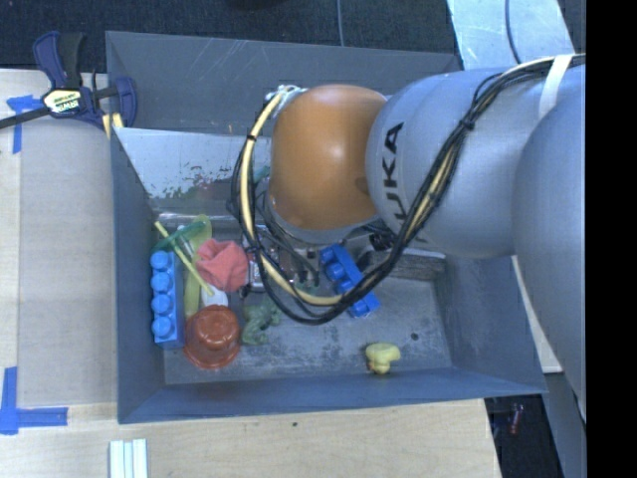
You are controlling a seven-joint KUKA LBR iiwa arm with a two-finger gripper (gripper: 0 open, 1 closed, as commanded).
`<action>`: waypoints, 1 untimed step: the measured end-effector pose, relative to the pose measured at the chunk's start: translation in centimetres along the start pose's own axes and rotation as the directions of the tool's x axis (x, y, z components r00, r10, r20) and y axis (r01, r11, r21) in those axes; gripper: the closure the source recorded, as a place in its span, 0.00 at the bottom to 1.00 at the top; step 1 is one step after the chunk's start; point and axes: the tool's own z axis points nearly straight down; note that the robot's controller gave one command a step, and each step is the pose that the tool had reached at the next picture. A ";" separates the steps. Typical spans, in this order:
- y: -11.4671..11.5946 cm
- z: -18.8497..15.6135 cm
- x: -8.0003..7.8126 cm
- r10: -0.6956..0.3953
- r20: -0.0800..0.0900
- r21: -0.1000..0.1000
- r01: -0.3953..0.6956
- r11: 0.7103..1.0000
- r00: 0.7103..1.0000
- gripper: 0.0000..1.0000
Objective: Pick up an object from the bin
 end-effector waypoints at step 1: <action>0.8 3.6 -2.9 -0.128 0.004 -0.001 0.128 0.992 0.992 1.00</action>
Offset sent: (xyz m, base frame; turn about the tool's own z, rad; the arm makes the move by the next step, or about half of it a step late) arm 0.0138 -0.0101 0.0509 -0.0438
